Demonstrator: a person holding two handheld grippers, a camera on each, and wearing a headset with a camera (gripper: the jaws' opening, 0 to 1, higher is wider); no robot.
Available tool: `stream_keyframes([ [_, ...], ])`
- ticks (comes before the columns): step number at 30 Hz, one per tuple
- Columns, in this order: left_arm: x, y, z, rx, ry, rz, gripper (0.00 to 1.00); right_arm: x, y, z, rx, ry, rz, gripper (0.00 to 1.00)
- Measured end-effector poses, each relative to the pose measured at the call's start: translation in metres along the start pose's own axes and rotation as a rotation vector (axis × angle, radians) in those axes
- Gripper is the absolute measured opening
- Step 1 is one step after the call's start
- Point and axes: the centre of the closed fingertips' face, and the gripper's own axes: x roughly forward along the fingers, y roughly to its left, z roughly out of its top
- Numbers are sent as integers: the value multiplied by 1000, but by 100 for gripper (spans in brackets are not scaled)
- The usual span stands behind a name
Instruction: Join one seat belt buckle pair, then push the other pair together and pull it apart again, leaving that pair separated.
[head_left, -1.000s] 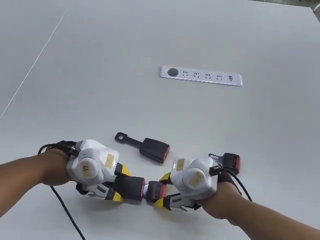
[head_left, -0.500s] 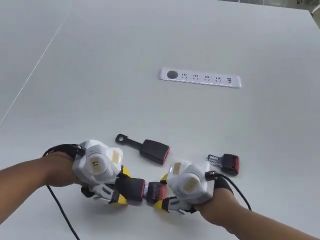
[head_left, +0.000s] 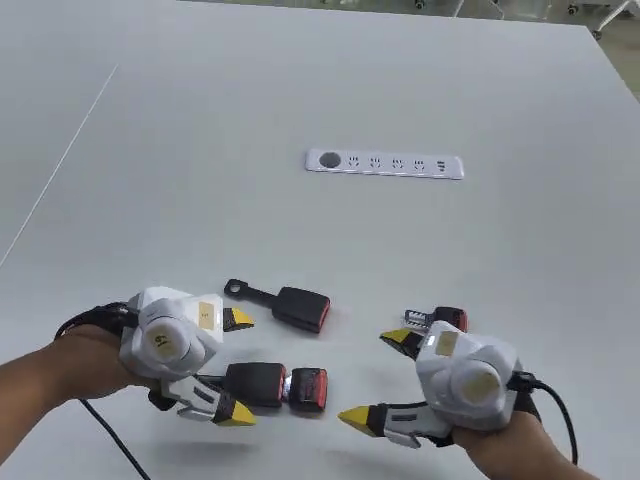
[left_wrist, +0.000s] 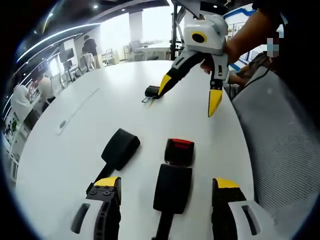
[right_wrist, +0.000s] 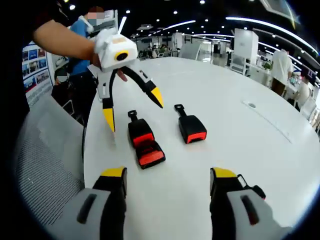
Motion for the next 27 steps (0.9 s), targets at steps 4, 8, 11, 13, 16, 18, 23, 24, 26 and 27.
stream_keyframes([
  [4,-2,8,2,50,32,5,76,-21,-11,-14,34,-3,-25,71],
  [8,-5,20,6,73,52,12,77,-38,-33,-14,25,-22,-50,71],
  [11,-5,35,16,104,54,17,77,-44,-53,-14,22,-31,-68,71],
  [13,-3,45,20,111,55,16,77,-47,-66,-15,27,-32,-64,71],
  [16,2,55,19,173,100,-5,77,-52,-84,-13,11,-43,-74,71],
  [18,6,63,23,211,100,-19,76,-51,-96,-15,15,-38,-58,71],
  [23,16,86,24,247,138,-37,75,-45,-111,-22,19,-8,6,70],
  [24,18,90,24,248,144,-40,75,-43,-114,-24,4,-1,14,71],
  [26,23,95,27,253,142,-55,75,-40,-117,-26,13,8,32,70],
  [27,26,97,29,255,139,-65,75,-39,-119,-27,13,6,36,70],
])
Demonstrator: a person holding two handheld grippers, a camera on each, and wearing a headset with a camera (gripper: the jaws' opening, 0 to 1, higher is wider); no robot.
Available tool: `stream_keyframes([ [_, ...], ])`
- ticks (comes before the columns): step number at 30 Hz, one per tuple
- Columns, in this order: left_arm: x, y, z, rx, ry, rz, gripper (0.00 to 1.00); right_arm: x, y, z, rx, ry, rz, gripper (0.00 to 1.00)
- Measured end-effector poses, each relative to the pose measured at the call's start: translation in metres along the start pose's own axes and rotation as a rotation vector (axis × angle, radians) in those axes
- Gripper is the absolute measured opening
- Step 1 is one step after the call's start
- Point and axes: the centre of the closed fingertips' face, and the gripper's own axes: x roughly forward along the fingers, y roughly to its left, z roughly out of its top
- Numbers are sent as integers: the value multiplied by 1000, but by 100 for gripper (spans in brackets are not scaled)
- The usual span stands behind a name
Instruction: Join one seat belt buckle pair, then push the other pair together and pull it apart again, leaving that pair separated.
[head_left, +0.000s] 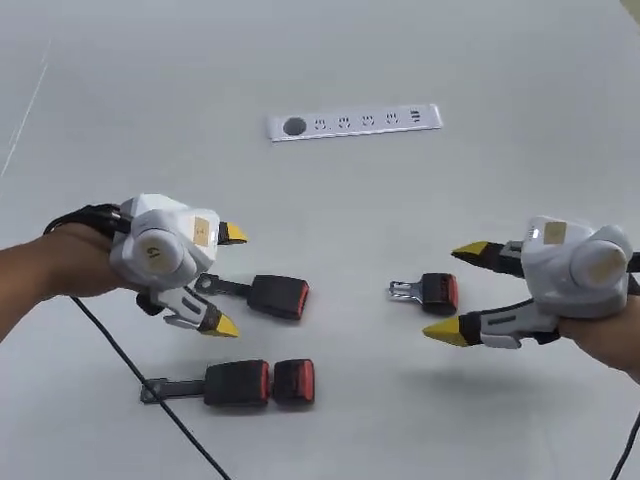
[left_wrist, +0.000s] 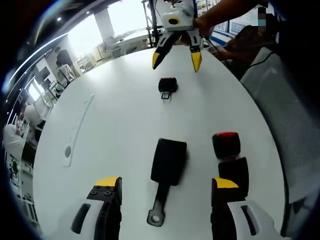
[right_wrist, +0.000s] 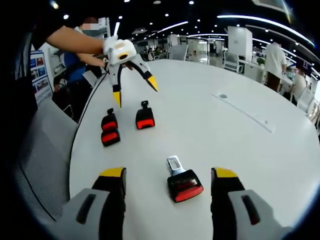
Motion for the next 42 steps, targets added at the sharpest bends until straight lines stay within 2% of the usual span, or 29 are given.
stream_keyframes([
  [3,8,5,2,16,-1,-19,75,4,-5,-2,-11,9,16,70],
  [5,15,3,4,14,-16,-33,73,8,-6,-7,11,19,63,70],
  [8,25,-2,-2,19,2,-57,73,13,-11,-10,9,25,70,70],
  [10,30,-5,-5,24,1,-68,72,16,-9,-14,14,44,96,70],
  [15,42,-9,-13,19,6,-77,66,23,-11,-30,-18,124,120,69],
  [16,43,-9,-14,9,9,-79,64,23,-12,-31,-22,126,118,69],
  [21,48,-8,-10,-55,-39,-78,63,26,-14,-34,-33,152,137,67],
  [24,50,-9,-9,-75,-52,-92,61,29,-10,-36,-50,166,157,64],
  [27,50,-9,-6,-48,-57,-104,57,28,-9,-40,-65,189,167,58],
  [29,51,-8,-5,-45,-61,-107,52,29,-10,-40,-83,191,170,57],
  [32,51,-2,-4,-52,-67,-99,43,28,-12,-44,-114,217,165,50],
  [35,51,-6,-4,-45,-73,-104,36,28,-13,-45,-149,226,174,42],
  [37,51,-3,-4,-86,-96,-76,35,27,-16,-46,-173,237,169,36],
  [42,51,-1,-4,-138,-112,-28,34,26,-13,-46,-180,249,177,34],
])
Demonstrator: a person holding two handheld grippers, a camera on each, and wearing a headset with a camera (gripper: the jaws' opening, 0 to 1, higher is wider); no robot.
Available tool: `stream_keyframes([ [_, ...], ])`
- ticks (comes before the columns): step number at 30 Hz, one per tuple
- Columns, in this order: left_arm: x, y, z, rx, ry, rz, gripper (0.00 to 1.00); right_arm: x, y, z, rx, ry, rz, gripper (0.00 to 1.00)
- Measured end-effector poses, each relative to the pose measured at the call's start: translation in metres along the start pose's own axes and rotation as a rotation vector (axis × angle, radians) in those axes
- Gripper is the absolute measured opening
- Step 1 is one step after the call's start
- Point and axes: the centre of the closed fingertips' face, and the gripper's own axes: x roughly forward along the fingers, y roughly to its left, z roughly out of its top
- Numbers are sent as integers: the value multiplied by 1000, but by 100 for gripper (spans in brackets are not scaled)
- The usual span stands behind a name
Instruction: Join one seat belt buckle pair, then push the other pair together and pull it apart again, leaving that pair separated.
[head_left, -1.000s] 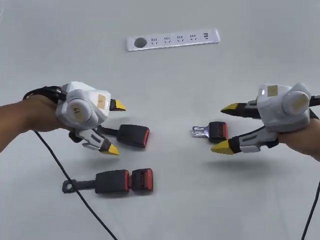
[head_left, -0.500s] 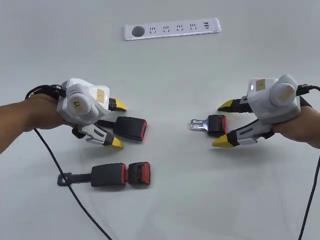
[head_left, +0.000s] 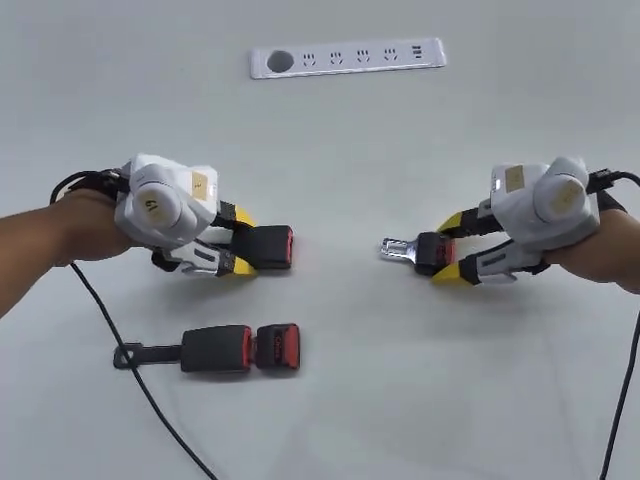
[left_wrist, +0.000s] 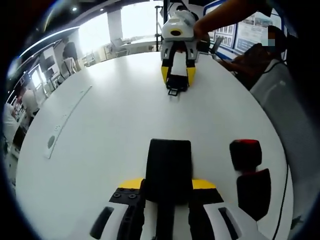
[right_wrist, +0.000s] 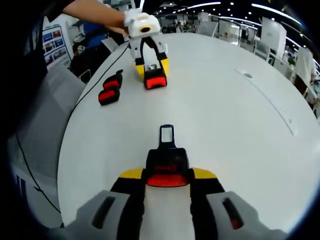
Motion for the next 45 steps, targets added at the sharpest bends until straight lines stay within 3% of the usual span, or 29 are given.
stream_keyframes([
  [5,0,1,0,-14,2,24,34,1,1,0,-43,49,21,34],
  [14,0,0,-1,33,53,-22,34,5,-2,6,-101,115,65,33],
  [20,0,0,-1,37,58,-29,34,9,-6,11,-125,135,84,33],
  [34,0,0,0,35,61,-30,34,22,-6,26,-182,123,126,33],
  [45,1,-1,1,34,75,-28,34,35,-6,46,-176,33,126,33],
])
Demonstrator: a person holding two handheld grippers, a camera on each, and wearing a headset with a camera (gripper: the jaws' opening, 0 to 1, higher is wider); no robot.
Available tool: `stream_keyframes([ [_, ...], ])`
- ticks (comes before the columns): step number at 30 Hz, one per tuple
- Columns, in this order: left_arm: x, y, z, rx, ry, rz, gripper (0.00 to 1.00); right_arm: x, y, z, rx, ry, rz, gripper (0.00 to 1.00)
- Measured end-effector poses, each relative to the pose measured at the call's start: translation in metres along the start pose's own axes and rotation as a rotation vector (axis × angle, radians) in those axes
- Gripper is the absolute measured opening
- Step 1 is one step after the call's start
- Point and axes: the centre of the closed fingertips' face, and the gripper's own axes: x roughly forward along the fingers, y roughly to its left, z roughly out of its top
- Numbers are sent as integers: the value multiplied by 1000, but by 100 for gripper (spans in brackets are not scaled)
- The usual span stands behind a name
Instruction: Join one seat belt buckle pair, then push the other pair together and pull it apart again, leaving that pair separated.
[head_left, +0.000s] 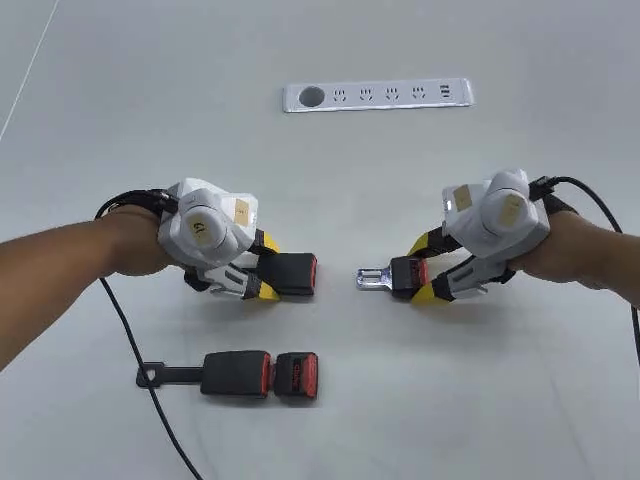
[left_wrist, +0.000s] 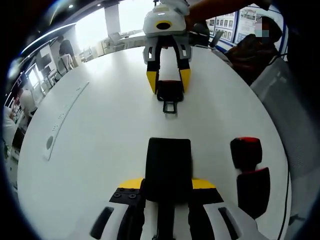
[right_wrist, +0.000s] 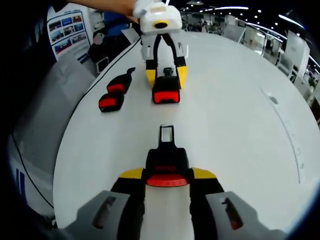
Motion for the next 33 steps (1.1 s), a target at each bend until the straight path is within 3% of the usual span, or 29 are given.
stream_keyframes([
  [33,1,1,-2,-29,6,7,34,33,-2,49,26,-108,-23,33],
])
